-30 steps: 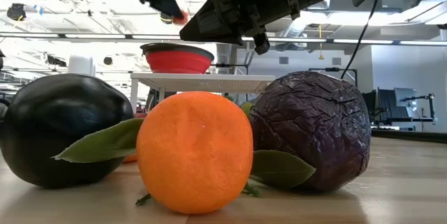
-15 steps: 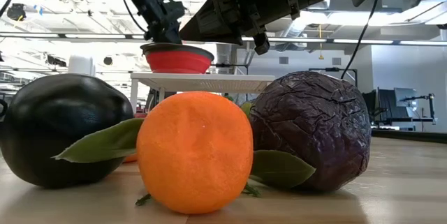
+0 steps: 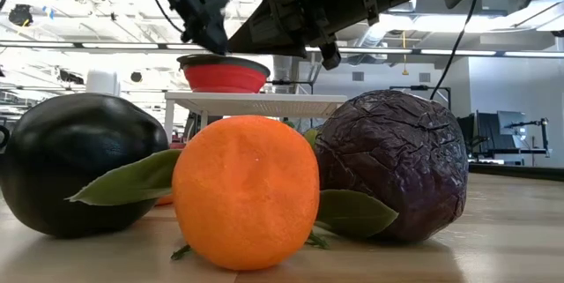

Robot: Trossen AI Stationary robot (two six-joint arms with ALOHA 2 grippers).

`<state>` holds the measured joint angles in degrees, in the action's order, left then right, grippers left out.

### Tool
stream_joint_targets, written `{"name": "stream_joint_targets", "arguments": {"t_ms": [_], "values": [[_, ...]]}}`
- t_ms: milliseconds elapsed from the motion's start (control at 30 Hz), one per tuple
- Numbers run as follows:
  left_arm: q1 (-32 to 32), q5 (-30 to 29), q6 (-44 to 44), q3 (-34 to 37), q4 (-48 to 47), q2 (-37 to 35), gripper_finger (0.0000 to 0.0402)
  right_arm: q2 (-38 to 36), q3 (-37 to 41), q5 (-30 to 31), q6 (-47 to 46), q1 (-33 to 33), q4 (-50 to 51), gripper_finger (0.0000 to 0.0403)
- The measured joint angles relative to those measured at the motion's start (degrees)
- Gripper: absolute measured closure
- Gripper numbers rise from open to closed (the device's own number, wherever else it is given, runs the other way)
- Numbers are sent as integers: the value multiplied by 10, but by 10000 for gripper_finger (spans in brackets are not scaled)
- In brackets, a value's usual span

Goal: Pick & Place Fruit
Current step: Put the purple plum into the red strainer bowl on the shelf

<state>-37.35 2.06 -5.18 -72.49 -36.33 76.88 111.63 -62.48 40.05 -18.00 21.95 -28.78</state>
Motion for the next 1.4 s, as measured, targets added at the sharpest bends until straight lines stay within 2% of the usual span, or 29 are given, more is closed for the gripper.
{"name": "stream_joint_targets", "arguments": {"t_ms": [200,400,467,567,667,900,1067,1200,1267,1400], "values": [[62,87,12,25,-4,-97,240,0,0,0,88,-7,-5,397],[179,92,31,131,26,-213,256,-21,-2,0,165,-9,31,397],[223,92,56,179,64,-250,261,-43,-4,-3,162,-13,88,397],[291,93,87,258,135,-297,268,-66,-14,-47,121,-36,178,388],[359,93,108,336,227,-328,275,-72,-13,-96,79,-66,233,356],[499,89,117,489,431,-338,284,-42,-11,-127,74,-106,285,229],[561,37,117,576,561,-314,284,-22,-11,-132,54,-124,276,144],[569,-10,119,629,634,-292,286,-2,-10,-138,44,-131,275,116],[568,-28,120,647,658,-284,286,15,-15,-139,44,-132,245,113],[568,-59,121,669,694,-269,286,31,-13,-138,37,-135,247,112]]}}
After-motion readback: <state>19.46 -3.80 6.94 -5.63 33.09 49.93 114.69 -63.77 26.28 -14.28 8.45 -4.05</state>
